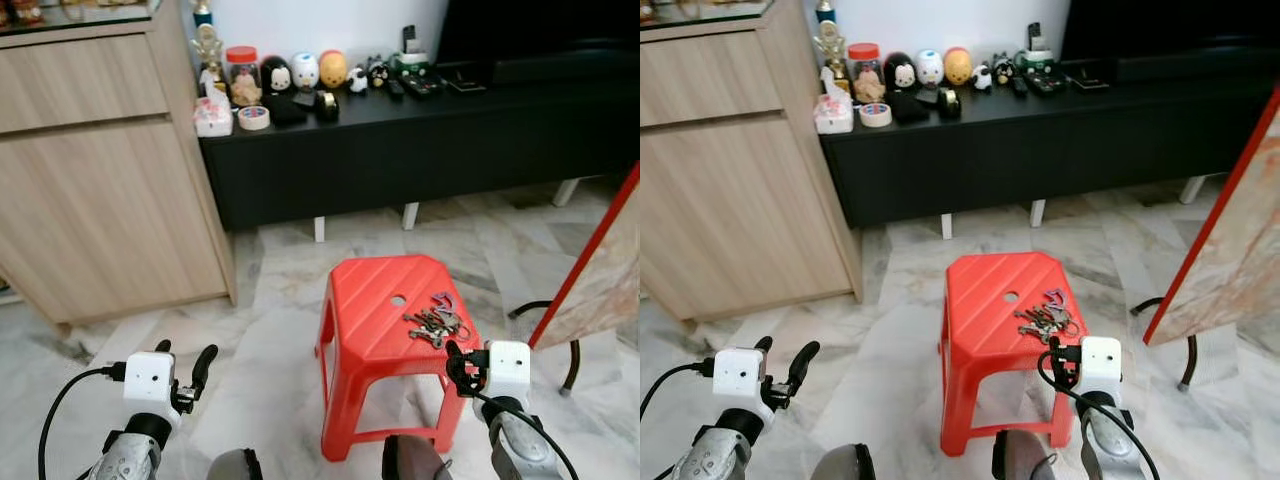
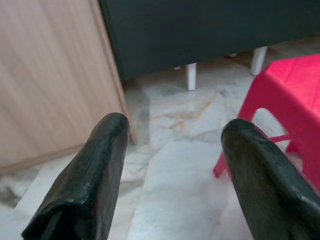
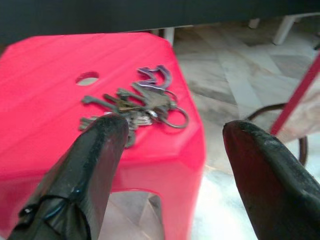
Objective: Hang keys on a hook
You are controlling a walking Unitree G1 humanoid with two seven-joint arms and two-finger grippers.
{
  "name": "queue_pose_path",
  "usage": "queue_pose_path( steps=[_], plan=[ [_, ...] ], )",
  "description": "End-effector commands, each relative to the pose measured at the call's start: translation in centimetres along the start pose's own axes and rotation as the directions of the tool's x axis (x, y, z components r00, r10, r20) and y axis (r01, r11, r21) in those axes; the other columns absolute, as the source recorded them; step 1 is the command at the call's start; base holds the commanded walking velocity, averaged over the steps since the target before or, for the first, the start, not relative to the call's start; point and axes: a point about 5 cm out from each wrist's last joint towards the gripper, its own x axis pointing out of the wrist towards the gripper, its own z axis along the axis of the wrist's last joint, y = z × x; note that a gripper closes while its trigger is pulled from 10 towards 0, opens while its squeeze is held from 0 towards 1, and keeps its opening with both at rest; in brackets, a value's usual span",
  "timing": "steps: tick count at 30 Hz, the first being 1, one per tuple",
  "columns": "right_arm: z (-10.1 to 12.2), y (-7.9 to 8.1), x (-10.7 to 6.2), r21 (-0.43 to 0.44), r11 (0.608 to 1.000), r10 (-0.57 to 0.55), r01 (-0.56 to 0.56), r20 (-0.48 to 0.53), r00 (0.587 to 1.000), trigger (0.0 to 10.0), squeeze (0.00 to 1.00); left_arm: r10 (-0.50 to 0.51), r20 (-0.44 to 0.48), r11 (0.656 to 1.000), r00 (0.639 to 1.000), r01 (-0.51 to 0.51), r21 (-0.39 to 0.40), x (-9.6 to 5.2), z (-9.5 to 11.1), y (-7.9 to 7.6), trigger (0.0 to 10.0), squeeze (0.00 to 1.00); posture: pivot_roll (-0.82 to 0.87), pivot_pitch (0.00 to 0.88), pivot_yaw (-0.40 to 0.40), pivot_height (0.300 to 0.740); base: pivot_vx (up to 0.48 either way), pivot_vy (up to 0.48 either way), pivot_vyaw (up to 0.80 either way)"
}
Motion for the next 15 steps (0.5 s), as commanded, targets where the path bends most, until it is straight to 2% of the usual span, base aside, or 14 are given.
queue_pose_path(
  steps=[1, 12, 15],
  plan=[
    [0.29, -0.01, 0.17, 0.002, 1.000, -0.001, 0.001, 0.010, 1.000, 10.0, 0.00, 0.001, 0.001, 1.000, 1.000, -0.001, 0.012, 0.00, -0.04, -0.06, 10.0, 0.00, 0.05, 0.000, -0.015, 0.580, 0.349, 0.000, 0.00],
    [0.31, -0.11, 0.25, 0.000, 1.000, 0.002, -0.002, 0.009, 1.000, 10.0, 0.00, 0.010, -0.001, 1.000, 1.000, -0.010, 0.011, -0.08, -0.16, -0.03, 10.0, 0.00, 0.06, 0.000, -0.020, 0.580, 0.343, 0.000, 0.00],
    [0.30, -0.12, 0.26, -0.001, 1.000, 0.002, -0.002, 0.008, 1.000, 10.0, 0.00, 0.014, -0.006, 1.000, 1.000, -0.014, 0.012, -0.20, -0.27, 0.10, 10.0, 0.00, 0.06, 0.000, -0.022, 0.580, 0.000, 0.000, 0.00]
  ],
)
